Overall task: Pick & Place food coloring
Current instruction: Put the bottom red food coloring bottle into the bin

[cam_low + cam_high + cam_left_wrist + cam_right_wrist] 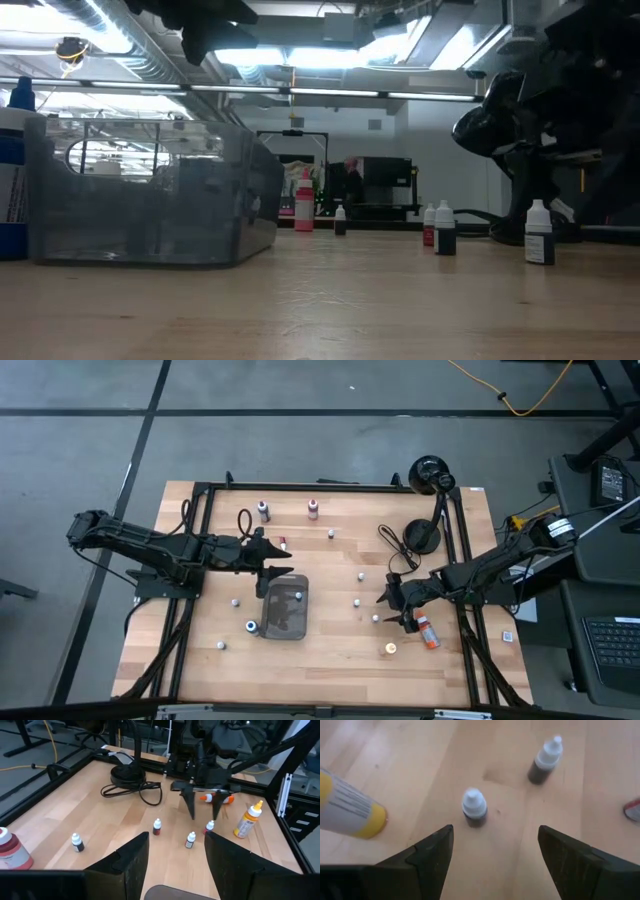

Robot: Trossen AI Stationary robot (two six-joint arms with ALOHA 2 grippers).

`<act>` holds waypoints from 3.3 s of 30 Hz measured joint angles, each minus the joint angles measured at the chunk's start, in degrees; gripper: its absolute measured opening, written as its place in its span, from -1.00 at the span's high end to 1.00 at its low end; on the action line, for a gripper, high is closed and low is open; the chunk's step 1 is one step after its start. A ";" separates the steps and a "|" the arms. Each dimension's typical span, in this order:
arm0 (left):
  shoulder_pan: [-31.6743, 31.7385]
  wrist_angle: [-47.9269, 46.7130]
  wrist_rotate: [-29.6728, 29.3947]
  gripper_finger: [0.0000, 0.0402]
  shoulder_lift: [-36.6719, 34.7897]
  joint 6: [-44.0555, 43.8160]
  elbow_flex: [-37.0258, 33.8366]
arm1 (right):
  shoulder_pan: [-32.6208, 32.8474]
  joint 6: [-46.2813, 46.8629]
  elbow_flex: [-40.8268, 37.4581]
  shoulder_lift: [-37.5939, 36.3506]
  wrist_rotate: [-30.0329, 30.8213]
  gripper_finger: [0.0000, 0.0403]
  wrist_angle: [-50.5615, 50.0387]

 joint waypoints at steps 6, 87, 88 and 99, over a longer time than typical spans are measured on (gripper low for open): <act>-0.02 -0.02 -0.69 0.07 0.00 -0.13 0.00 | 2.59 -1.09 0.04 2.57 -0.26 -0.33 2.00; 0.33 -16.53 5.14 0.07 0.33 2.15 12.63 | -6.86 9.08 47.94 9.14 6.68 0.68 -41.70; 0.58 -19.22 5.13 0.07 0.34 2.31 14.05 | -7.62 9.75 49.44 9.94 6.74 0.68 -41.58; 4.47 -30.40 7.10 0.07 1.46 2.45 23.95 | -12.76 12.39 66.45 22.96 6.45 0.68 -41.96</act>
